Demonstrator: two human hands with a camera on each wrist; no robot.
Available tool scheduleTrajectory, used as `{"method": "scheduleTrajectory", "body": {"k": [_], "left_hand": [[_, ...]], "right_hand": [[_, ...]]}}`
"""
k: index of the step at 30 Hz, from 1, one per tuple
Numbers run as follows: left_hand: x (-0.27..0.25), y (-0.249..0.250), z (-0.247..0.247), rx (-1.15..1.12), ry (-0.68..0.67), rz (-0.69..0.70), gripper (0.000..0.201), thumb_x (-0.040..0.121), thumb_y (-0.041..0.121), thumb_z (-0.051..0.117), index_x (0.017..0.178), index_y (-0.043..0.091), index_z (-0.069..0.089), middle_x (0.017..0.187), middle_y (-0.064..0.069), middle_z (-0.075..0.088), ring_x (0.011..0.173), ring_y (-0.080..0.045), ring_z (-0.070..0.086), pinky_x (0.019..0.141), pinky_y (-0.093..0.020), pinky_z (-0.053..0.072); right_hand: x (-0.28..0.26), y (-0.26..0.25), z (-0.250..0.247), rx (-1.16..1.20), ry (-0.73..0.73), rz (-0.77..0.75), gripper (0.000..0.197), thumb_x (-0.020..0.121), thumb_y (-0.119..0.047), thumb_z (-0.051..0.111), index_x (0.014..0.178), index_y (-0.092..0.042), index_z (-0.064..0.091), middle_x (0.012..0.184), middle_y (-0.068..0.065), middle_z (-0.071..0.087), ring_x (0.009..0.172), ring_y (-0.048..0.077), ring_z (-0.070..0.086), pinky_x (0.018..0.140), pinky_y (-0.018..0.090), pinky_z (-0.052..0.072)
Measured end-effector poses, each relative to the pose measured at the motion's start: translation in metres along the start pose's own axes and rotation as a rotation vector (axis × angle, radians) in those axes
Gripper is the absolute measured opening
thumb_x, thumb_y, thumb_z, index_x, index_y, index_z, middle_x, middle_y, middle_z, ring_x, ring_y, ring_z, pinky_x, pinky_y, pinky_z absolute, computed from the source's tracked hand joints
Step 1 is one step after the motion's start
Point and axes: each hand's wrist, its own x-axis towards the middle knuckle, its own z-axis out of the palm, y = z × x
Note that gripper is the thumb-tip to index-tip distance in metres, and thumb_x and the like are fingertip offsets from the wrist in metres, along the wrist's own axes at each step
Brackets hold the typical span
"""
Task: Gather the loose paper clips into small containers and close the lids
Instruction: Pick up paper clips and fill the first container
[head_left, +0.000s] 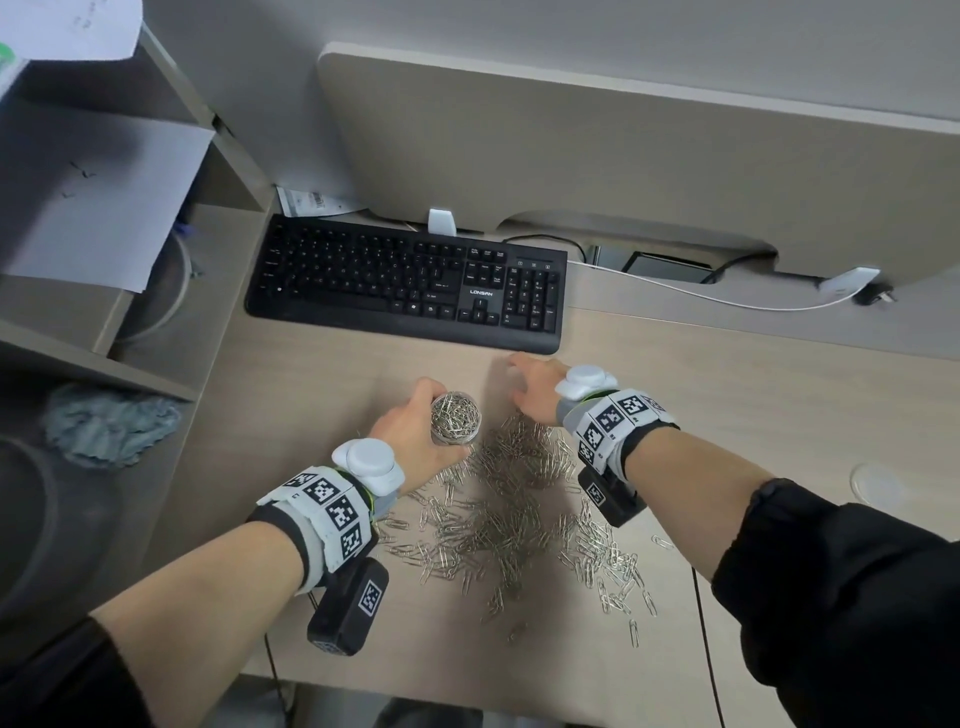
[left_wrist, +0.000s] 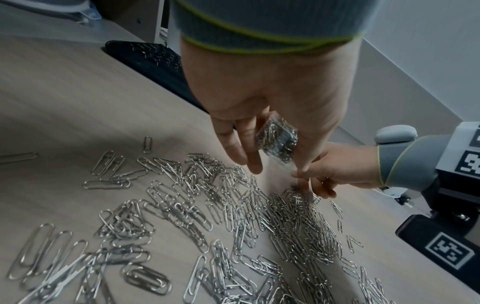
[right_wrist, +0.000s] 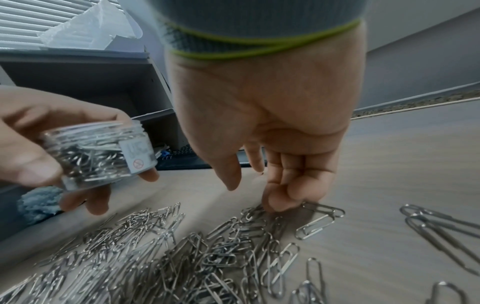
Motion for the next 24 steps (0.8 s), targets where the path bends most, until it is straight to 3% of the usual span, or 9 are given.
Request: {"method": "scheduleTrajectory", "body": {"k": [6, 11, 14, 16, 20, 22, 24], "left_hand": [[-0.001, -0.003, 0.001, -0.015, 0.011, -0.001, 0.067, 0.071, 0.042, 0.081, 0.118, 0.029, 0.036, 0.099, 0.003, 0.067, 0.084, -0.023, 0.066, 0.078, -0.041, 0.055], [-0.002, -0.004, 0.000, -0.015, 0.008, -0.012, 0.067, 0.071, 0.041, 0.080, 0.119, 0.028, 0.036, 0.098, 0.002, 0.067, 0.084, -0.024, 0.066, 0.078, -0.041, 0.055], [-0.001, -0.004, -0.001, -0.016, 0.006, -0.014, 0.065, 0.071, 0.040, 0.080, 0.117, 0.028, 0.036, 0.096, 0.002, 0.067, 0.083, -0.024, 0.066, 0.077, -0.041, 0.055], [-0.001, -0.004, -0.003, -0.021, 0.003, -0.019, 0.065, 0.071, 0.039, 0.081, 0.117, 0.027, 0.036, 0.095, 0.002, 0.067, 0.082, -0.024, 0.066, 0.076, -0.041, 0.055], [0.001, -0.004, -0.005, -0.024, -0.001, -0.019, 0.064, 0.072, 0.037, 0.081, 0.117, 0.026, 0.036, 0.094, 0.002, 0.067, 0.081, -0.023, 0.066, 0.075, -0.041, 0.055], [0.003, -0.004, -0.005, -0.019, -0.005, -0.027, 0.064, 0.073, 0.037, 0.080, 0.118, 0.027, 0.036, 0.094, 0.002, 0.067, 0.081, -0.023, 0.066, 0.076, -0.041, 0.055], [0.004, -0.003, -0.004, -0.019, -0.010, -0.030, 0.064, 0.073, 0.037, 0.080, 0.119, 0.027, 0.036, 0.093, 0.002, 0.067, 0.080, -0.022, 0.066, 0.075, -0.041, 0.055]], "right_hand": [[0.001, 0.011, 0.005, 0.030, 0.047, 0.012, 0.043, 0.095, -0.026, 0.050, 0.136, -0.018, 0.040, 0.097, 0.009, 0.065, 0.075, 0.028, 0.062, 0.067, 0.033, 0.052], [0.002, 0.021, -0.003, -0.007, 0.096, 0.020, 0.048, 0.095, -0.035, 0.049, 0.140, -0.020, 0.040, 0.126, 0.009, 0.047, 0.089, 0.031, 0.061, 0.075, 0.038, 0.050], [0.003, 0.024, -0.006, -0.014, 0.092, 0.040, 0.050, 0.095, -0.037, 0.050, 0.140, -0.017, 0.039, 0.130, 0.010, 0.043, 0.082, 0.029, 0.058, 0.070, 0.035, 0.045], [0.004, 0.026, -0.010, -0.006, 0.087, 0.047, 0.051, 0.096, -0.034, 0.050, 0.142, -0.017, 0.036, 0.135, 0.012, 0.042, 0.086, 0.031, 0.061, 0.069, 0.035, 0.044], [0.005, 0.026, -0.016, -0.016, 0.073, 0.014, 0.052, 0.096, -0.031, 0.049, 0.144, -0.021, 0.034, 0.133, 0.013, 0.045, 0.088, 0.032, 0.062, 0.072, 0.037, 0.049], [0.006, 0.021, -0.016, -0.057, 0.051, -0.036, 0.052, 0.096, -0.028, 0.049, 0.145, -0.024, 0.034, 0.132, 0.011, 0.046, 0.095, 0.033, 0.061, 0.079, 0.038, 0.051], [0.007, 0.015, -0.016, -0.135, 0.023, -0.087, 0.049, 0.098, -0.022, 0.046, 0.146, -0.021, 0.036, 0.137, 0.010, 0.045, 0.112, 0.032, 0.054, 0.088, 0.034, 0.045]]}}
